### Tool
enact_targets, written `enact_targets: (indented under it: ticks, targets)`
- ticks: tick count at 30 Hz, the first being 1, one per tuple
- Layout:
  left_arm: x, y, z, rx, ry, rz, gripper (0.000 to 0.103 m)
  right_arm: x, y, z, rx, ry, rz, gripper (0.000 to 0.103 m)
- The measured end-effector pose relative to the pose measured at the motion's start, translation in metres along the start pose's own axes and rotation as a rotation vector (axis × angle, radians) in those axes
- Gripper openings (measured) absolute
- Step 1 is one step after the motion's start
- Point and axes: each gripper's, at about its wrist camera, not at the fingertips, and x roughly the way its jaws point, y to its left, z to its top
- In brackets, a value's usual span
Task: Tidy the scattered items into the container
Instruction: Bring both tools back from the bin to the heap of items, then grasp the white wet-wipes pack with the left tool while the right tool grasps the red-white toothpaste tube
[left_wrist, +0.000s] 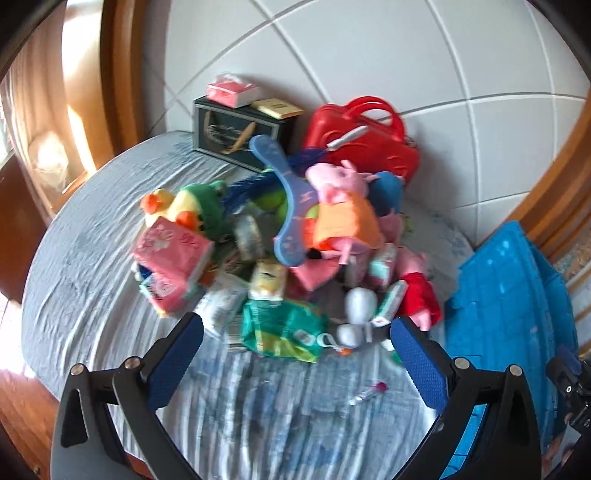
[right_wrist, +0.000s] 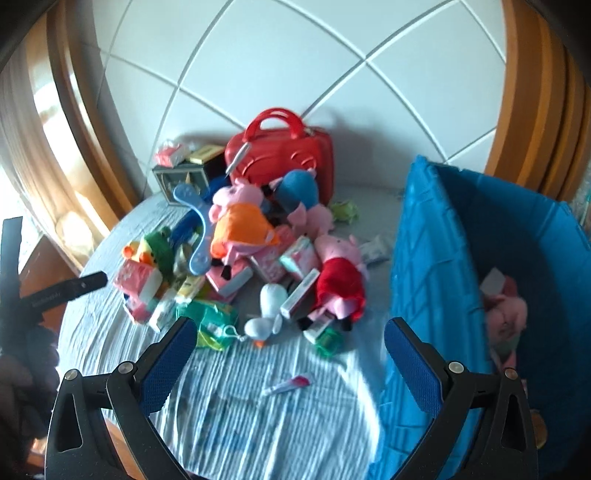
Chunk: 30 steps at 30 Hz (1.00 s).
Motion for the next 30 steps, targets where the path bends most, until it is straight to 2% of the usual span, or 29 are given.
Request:
enact_targets:
  ticks: [5, 8, 16, 18, 22, 25, 30]
  targets:
    - [0.028, 0.031, -0.001, 0.012, 0.042, 0.041, 0.103, 0.035, 0.018, -0.009, 0.005, 0.056, -0.009, 0.103]
    - [0.052, 0.043, -0.008, 0.039, 0.079, 0.056, 0.103, 0.058, 0.023, -0.021, 0.006, 0.096, -0.045, 0.103]
    - [0.119, 0.069, -0.030, 0.122, 0.139, 0.092, 0.103, 0.133, 0.036, -0.085, 0.033, 0.271, -0.083, 0.103]
    - [0.139, 0.074, -0.032, 0.145, 0.146, 0.097, 0.099, 0.152, 0.038, -0.100, 0.055, 0.300, -0.092, 0.103]
    - [0.178, 0.080, -0.030, 0.187, 0.154, 0.094, 0.098, 0.181, 0.037, -0.118, 0.084, 0.346, -0.116, 0.103]
    - [0.207, 0.080, -0.031, 0.219, 0.188, 0.103, 0.098, 0.200, 0.032, -0.127, 0.120, 0.380, -0.133, 0.103]
    - [0.238, 0.086, -0.034, 0.232, 0.210, 0.130, 0.098, 0.216, 0.032, -0.135, 0.155, 0.399, -0.146, 0.103]
